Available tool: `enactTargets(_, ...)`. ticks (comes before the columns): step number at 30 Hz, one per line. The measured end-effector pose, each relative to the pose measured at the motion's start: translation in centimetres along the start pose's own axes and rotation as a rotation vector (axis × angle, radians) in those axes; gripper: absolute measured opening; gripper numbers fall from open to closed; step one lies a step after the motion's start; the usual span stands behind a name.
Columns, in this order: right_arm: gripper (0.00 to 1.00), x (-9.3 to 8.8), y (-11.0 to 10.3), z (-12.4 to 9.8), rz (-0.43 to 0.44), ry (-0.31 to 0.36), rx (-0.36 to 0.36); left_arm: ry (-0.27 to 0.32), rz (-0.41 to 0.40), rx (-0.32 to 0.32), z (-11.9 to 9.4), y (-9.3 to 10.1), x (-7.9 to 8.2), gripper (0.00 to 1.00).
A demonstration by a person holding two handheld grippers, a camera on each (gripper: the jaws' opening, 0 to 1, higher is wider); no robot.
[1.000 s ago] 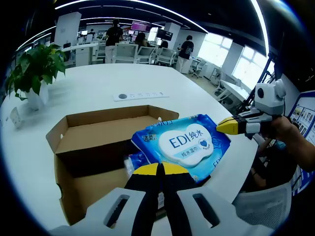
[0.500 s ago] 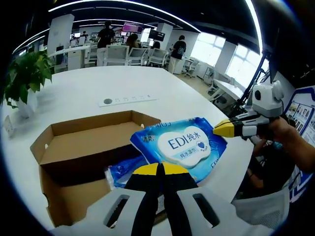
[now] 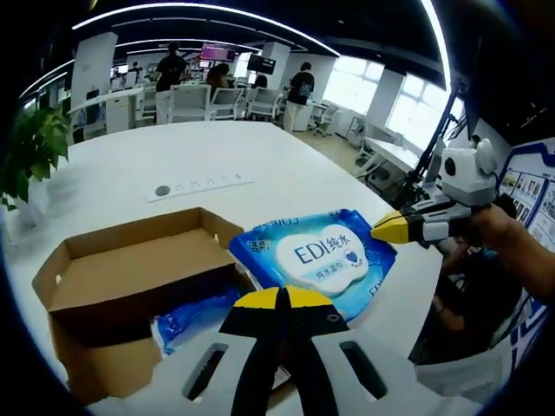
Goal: Operate the shoe box by opening the lid, removing the specified soft item, and placing it in the target area until the item is outside and the box remains undamaged.
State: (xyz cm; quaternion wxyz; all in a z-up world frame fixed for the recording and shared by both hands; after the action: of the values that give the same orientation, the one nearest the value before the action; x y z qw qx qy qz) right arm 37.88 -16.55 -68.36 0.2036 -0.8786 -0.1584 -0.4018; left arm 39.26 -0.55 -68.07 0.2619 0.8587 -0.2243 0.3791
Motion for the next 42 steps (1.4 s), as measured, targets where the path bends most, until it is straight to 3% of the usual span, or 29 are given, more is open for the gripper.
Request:
enactTargets(7,0.0,-0.6,1.6,-0.6,0.012,-0.004,-0.026,-0.004,0.014,-0.018,1.8,1.2,0.1,0.0)
enactTargets(14,0.0,-1.4,3.3,0.2,0.01,-0.02,-0.046,-0.013,0.016,-0.02,3.6,1.5,-0.3,0.0)
enactTargets(26,0.0,-2.6,6.1,2.3,0.014,-0.057,-0.058,-0.091,0.067,-0.018,7.2,1.5,-0.9,0.0)
enactTargets(33,0.0,-3.1,7.4,3.4,0.027,-0.07,-0.065,-0.13,0.022,-0.016,8.9,0.9,-1.8,0.0)
enactTargets(42,0.0,-4.0,8.4,5.3,0.027,-0.093,-0.067,-0.186,0.035,-0.003,10.5,0.3,-2.6,0.0)
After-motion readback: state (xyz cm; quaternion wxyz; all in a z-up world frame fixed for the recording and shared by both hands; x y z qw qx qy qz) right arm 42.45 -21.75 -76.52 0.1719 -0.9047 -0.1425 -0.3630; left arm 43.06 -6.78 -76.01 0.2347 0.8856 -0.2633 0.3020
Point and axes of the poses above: the point that each gripper's makers call its tool centre point, and the gripper's own axes: z roughly forward along the fingers, y roughly to its right, x roughly out of its top, the point moved 2 cm from there along -z, roughly backward along the fingers, and after that the axes turned 1 degree about y, right-handed, at the moved point
